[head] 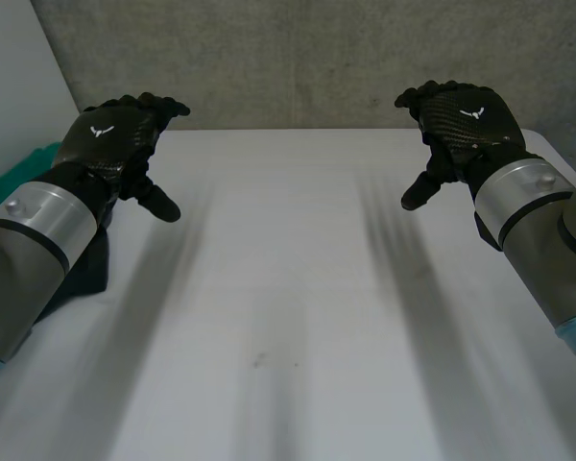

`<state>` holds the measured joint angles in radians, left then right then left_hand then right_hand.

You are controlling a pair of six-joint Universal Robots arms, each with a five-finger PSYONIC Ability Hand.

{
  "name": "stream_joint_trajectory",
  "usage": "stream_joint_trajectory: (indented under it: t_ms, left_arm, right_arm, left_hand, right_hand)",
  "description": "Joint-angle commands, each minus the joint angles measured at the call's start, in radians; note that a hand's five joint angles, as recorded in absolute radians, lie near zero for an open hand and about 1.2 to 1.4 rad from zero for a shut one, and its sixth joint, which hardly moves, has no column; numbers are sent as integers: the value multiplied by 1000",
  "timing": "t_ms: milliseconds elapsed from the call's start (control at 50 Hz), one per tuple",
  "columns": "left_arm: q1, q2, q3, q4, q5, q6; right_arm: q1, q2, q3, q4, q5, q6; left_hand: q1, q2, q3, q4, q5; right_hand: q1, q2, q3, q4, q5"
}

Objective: Fold the laundry.

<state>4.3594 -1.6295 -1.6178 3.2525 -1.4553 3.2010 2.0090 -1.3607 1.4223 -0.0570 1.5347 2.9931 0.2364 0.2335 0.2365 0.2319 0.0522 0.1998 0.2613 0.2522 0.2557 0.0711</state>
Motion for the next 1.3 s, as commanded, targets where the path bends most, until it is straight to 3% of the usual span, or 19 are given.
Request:
stream_joint_trajectory:
  t_ms: [20, 120, 280, 380, 460, 660, 720, 760, 860, 980, 1140, 1200, 1300]
  left_arm:
    - [2, -4, -1, 3, 3, 7]
    - [0, -9, 4, 6, 4, 25]
    - [35, -154, 67, -17, -29, 281]
    - [168, -313, 116, -39, -150, 547]
    - [256, -452, 179, -30, -230, 689]
    - [394, -656, 276, 38, -281, 853]
    - [402, -662, 279, 88, -280, 858]
    - [402, -658, 276, 133, -281, 852]
    - [387, -629, 257, 216, -287, 855]
    - [341, -544, 223, 216, -286, 817]
    - [192, -281, 202, 193, -263, 475]
    - [137, -214, 208, 168, -240, 395]
    - [-15, -148, 228, 153, -134, 300]
  right_arm:
    - [2, 5, -2, -1, -1, -5]
    - [2, 6, -2, -1, -2, -5]
    - [4, 8, -2, -1, -4, -6]
    - [5, 9, -2, -1, -7, -6]
    - [5, 9, -2, 0, -7, -6]
    - [5, 11, -2, 0, -8, -6]
    - [5, 11, -2, 0, -8, -8]
    - [5, 11, -3, 0, -8, -6]
    - [2, 9, -8, 0, -8, -6]
    - [-10, 2, -16, 0, -8, -5]
    - [-13, -3, -29, 0, -10, -5]
    - [-13, -5, -33, 0, -11, -5]
    - [-13, -21, -36, 0, -13, -5]
  left_hand:
    - [-62, -59, -62, -57, -52]
    - [-29, -26, -29, -24, -19]
    - [-61, -58, -61, -57, -51]
    - [-62, -59, -62, -57, -52]
    - [-62, -59, -62, -57, -52]
    - [0, 3, 0, 5, 10]
    - [559, 562, 559, 564, 569]
    - [1156, 1159, 1156, 1161, 1166]
    - [1160, 1163, 1160, 1164, 1170]
    - [1160, 1163, 1160, 1164, 1170]
    - [1160, 1163, 1160, 1164, 1170]
    - [1160, 1163, 1160, 1164, 1170]
    - [1160, 1163, 1160, 1164, 1170]
  right_hand:
    - [-25, -87, -78, -81, -71]
    - [-25, -87, -78, -81, -71]
    - [-25, -87, -78, -81, -71]
    - [-25, -87, -78, -81, -71]
    - [-25, -87, -78, -81, -71]
    - [-25, -87, -78, -81, -71]
    - [-25, -87, -78, -81, -71]
    - [-25, -87, -78, -81, -71]
    - [-25, -87, -78, -81, -71]
    - [-25, -87, -78, -81, -71]
    - [-25, -87, -78, -81, -71]
    - [-25, -87, -78, -81, -71]
    - [-25, -87, -78, -81, -71]
